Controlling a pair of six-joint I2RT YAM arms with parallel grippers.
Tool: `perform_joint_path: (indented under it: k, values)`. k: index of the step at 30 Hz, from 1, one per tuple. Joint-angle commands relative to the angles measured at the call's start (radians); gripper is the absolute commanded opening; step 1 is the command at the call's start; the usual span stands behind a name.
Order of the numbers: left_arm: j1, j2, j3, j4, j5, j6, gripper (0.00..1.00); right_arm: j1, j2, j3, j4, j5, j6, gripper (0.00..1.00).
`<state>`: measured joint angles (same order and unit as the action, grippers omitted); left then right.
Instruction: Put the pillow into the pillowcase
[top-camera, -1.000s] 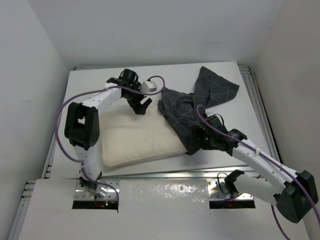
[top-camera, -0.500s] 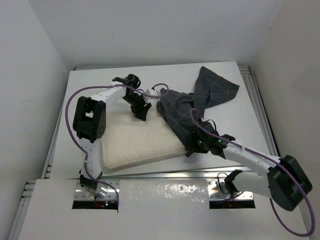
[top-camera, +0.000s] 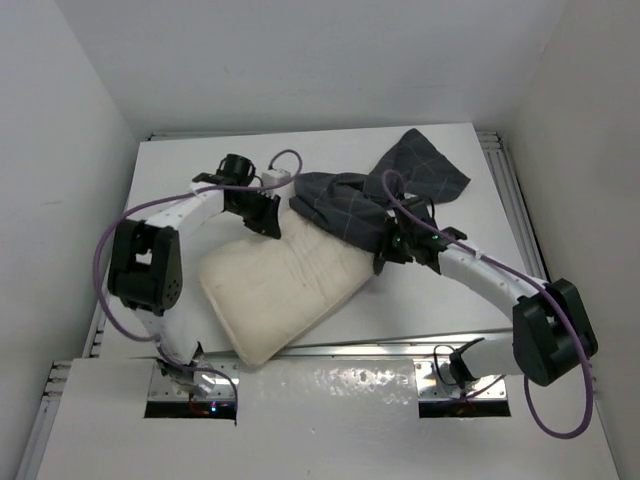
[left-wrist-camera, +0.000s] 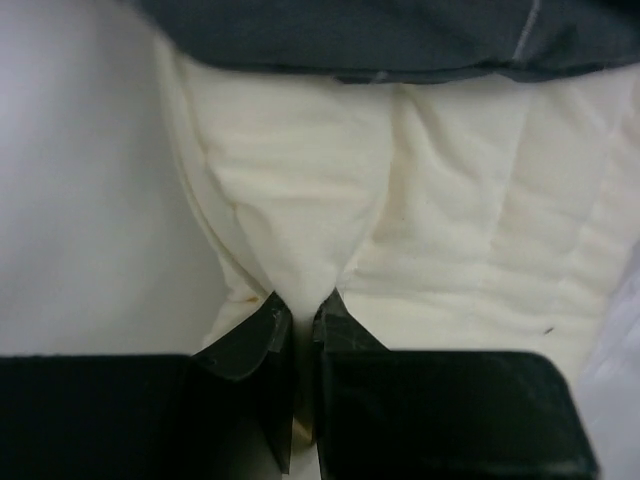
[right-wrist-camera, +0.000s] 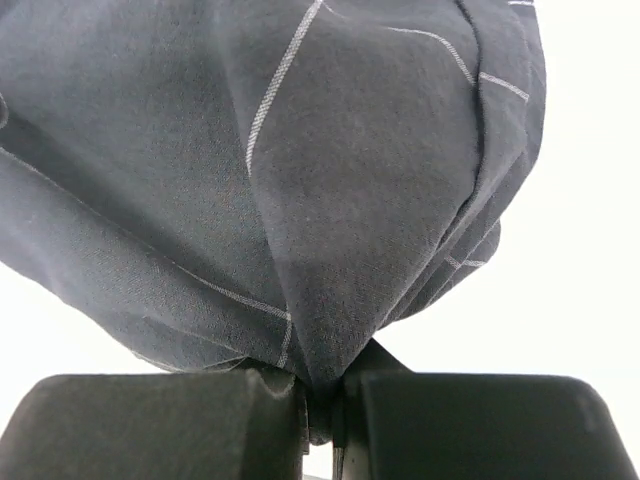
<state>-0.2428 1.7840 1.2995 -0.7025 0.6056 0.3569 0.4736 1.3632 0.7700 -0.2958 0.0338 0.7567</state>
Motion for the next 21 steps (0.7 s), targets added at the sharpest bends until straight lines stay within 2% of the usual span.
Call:
perform_joint_path:
  k: [1, 5, 9, 12, 13, 14, 15, 17, 19, 21]
  values:
    - [0.055, -0.188, -0.078, 0.398, 0.054, -0.472, 0.00, -0.007, -0.019, 0.066, 0.192, -0.224, 0.055, 0.00]
    - [0.146, -0.239, -0.126, 0.454, 0.022, -0.619, 0.00, 0.002, -0.033, -0.009, 0.194, -0.256, 0.078, 0.00]
    - [0.161, -0.242, -0.193, 0.518, 0.011, -0.714, 0.00, 0.092, 0.009, -0.012, 0.187, -0.262, 0.035, 0.00]
    - [0.191, -0.241, -0.239, 0.586, 0.056, -0.783, 0.00, 0.138, 0.074, 0.055, 0.148, -0.282, -0.006, 0.10]
    - [0.192, -0.242, -0.243, 0.589, 0.056, -0.783, 0.00, 0.140, 0.080, 0.042, 0.177, -0.308, 0.006, 0.15]
    - [0.189, -0.241, -0.241, 0.574, 0.045, -0.768, 0.00, 0.140, 0.086, 0.026, 0.261, -0.345, 0.022, 0.47]
    - [0.189, -0.241, -0.244, 0.578, 0.043, -0.765, 0.00, 0.142, 0.092, 0.008, 0.292, -0.350, 0.070, 0.63]
    - [0.186, -0.239, -0.270, 0.589, 0.039, -0.765, 0.00, 0.142, 0.138, -0.011, 0.346, -0.333, 0.114, 0.80]
    - [0.188, -0.236, -0.299, 0.610, 0.025, -0.759, 0.00, 0.145, 0.198, -0.012, 0.365, -0.321, 0.174, 0.88]
    - [0.188, -0.233, -0.309, 0.598, -0.006, -0.722, 0.00, 0.152, 0.227, -0.031, 0.458, -0.345, 0.238, 0.98]
